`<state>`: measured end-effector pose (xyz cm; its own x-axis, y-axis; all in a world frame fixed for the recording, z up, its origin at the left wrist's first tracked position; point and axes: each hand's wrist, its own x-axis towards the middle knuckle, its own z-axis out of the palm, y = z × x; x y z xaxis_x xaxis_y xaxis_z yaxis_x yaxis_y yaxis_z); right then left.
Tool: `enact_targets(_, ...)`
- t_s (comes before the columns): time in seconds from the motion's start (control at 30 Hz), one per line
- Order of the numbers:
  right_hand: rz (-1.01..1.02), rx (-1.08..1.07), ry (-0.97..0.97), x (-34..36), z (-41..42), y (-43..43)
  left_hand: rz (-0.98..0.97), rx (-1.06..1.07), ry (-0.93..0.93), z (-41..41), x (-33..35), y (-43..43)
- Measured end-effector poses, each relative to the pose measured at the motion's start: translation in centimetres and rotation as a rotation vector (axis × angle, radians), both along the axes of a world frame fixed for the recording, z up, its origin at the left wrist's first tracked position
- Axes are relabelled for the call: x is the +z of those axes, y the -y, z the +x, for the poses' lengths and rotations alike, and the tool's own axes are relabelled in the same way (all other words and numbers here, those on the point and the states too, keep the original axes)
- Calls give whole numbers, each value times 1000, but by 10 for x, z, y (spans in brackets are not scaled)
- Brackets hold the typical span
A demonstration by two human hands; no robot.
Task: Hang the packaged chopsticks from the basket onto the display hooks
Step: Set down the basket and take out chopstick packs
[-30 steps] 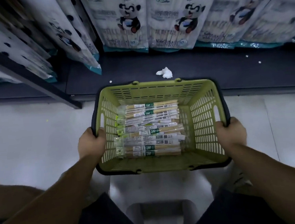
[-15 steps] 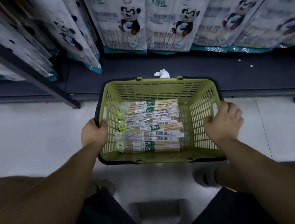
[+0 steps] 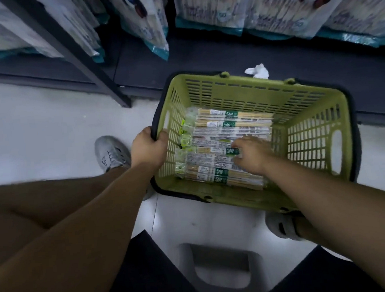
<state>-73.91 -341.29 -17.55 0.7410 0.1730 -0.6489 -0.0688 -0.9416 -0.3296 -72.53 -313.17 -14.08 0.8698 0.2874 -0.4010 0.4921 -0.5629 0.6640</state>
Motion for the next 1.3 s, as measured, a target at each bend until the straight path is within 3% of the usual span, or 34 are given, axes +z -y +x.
enact_targets(0.13,-38,90,7,-29,2,-11,-97,27,-3,-4,0,-2)
enact_targets(0.3,-80,166,169,-48,-3,-21,-126,43,-4,-3,0,-1)
enact_targets(0.53,-67,333,143,-46,-10,-19,-147,51,-12,-1,1,1)
enact_targets(0.73,-63,290,67,-40,-10,-26,-107,58,-22,-1,3,2)
enact_targets(1.17,-88,384,194,-45,-28,-26,-82,54,-15,0,-2,0)
enact_targets(1.3,-29,412,134,-48,-30,-26,-103,56,-16,0,-1,0)
